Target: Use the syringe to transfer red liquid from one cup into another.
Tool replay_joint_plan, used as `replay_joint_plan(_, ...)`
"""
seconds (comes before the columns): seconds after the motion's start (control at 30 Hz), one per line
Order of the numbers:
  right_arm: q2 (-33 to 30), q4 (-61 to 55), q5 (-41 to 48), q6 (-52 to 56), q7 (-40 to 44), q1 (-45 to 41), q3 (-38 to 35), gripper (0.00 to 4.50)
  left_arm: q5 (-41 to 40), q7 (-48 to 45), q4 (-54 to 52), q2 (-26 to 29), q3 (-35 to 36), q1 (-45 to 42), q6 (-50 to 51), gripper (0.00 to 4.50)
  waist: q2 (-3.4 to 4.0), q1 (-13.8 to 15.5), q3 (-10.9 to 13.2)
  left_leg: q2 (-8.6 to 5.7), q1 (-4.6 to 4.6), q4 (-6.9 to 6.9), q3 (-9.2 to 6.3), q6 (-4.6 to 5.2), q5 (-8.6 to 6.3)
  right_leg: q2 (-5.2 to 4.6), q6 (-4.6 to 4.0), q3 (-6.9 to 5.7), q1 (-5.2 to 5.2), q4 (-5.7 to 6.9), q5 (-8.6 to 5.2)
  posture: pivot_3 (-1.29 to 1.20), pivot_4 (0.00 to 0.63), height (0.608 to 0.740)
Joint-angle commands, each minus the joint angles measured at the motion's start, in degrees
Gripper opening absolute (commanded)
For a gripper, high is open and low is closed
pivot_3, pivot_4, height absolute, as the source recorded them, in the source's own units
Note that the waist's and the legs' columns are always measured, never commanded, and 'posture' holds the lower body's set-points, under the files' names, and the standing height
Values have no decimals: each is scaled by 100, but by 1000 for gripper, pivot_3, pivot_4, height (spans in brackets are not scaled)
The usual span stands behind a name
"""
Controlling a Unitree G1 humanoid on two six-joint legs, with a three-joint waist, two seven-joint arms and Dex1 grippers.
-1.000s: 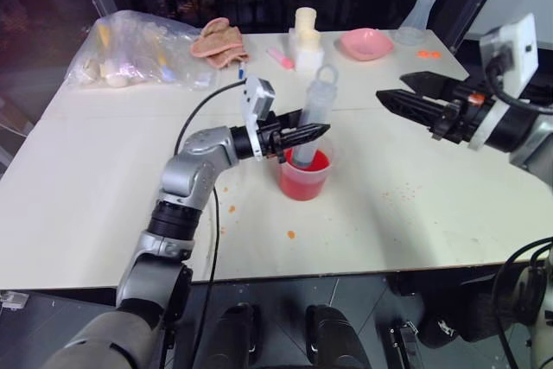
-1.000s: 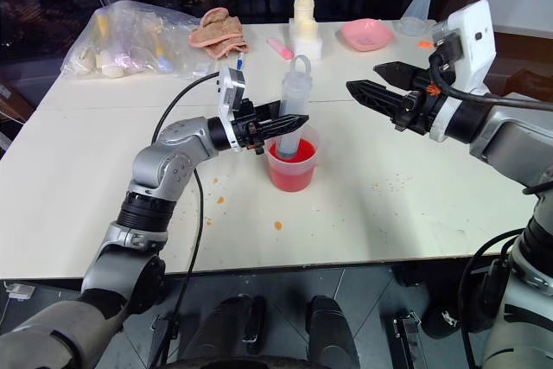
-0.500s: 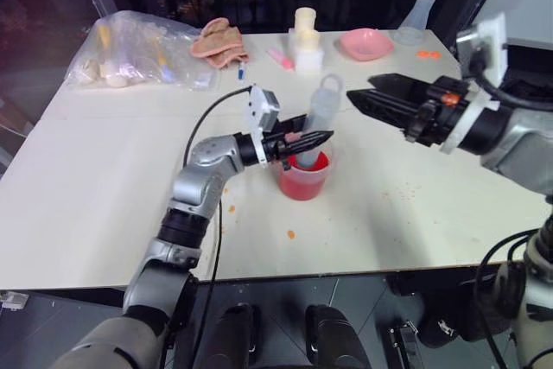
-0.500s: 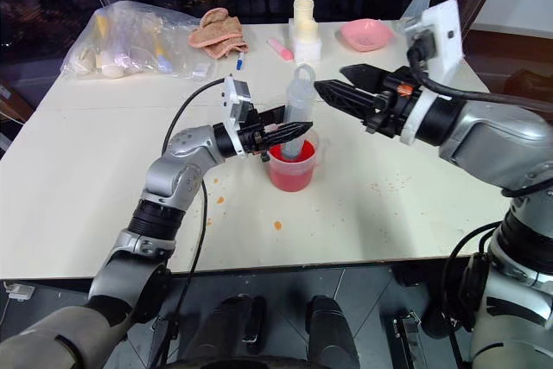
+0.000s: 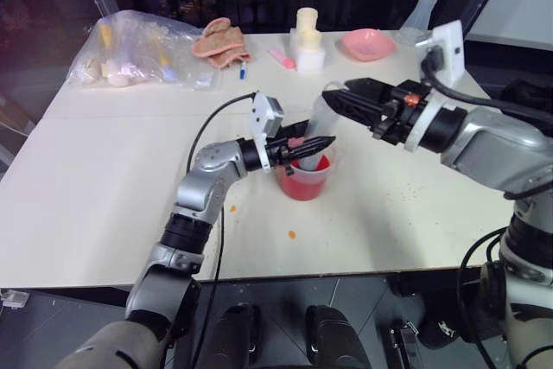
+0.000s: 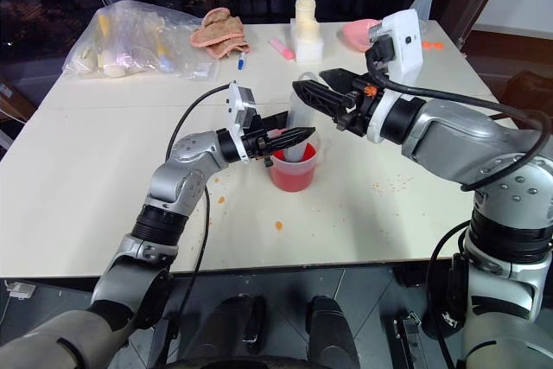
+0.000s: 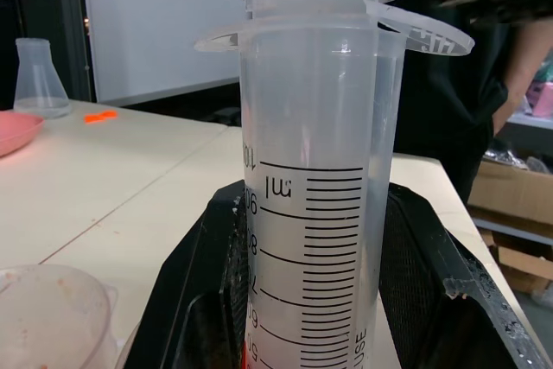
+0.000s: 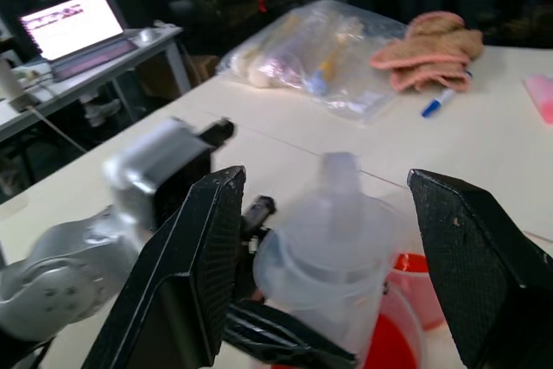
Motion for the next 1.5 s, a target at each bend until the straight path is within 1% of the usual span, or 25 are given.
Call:
replay_joint_plan(0.03,87,-11,-102,-200,33,-188,41,3078,-24,18,-311,-27,-21,15,-40,1480,0,-1,0,0,0,0,0,0,0,0,0,0,0,0,0,0,150,740)
replay_joint_plan(0.13,121,-4,-143,-245,120,-205,106,2267,-29,33,-316,-28,-17,10,-21,1479,0,0,0,0,0,0,0,0,0,1,0,0,-1,0,0,0,150,740)
replay_joint_plan(0.17,134,-3,-144,-261,133,-210,118,1611,-29,39,-318,-29,-18,11,-17,1479,0,0,0,0,0,0,0,0,0,1,0,-1,0,0,0,0,150,740)
replay_joint_plan(0.2,146,-5,-143,-272,145,-214,128,1324,-28,41,-321,-30,-20,13,-17,1479,0,-1,0,0,0,0,0,0,0,1,0,0,0,0,0,0,150,740)
replay_joint_plan(0.23,157,-7,-147,-279,156,-218,136,697,-28,43,-325,-32,-22,15,-16,1479,0,0,0,0,0,0,0,0,0,1,0,-1,0,0,0,0,150,740)
replay_joint_plan(0.3,186,-8,-154,-285,165,-224,142,30,-29,57,-336,-45,-26,17,-11,1479,0,0,0,0,0,0,-1,0,0,1,0,-1,0,0,0,0,150,740)
replay_joint_plan(0.53,193,20,-134,-252,128,-276,126,30,-56,72,-356,-81,-53,29,54,1479,0,0,0,0,0,0,-1,1,0,1,0,-1,0,-1,0,0,150,740)
replay_joint_plan(0.97,-118,478,-165,-279,341,-859,-146,30,36,-89,-60,-20,-140,152,2,1479,0,-1,0,0,0,-1,-1,2,-1,0,0,-2,0,-3,0,0,150,740)
replay_joint_plan(1.5,-165,603,-86,-282,318,-1114,-181,30,54,-99,8,-60,-186,188,-23,1479,0,0,0,1,-1,-3,-2,3,-1,-1,-1,-2,0,-6,0,0,150,740)
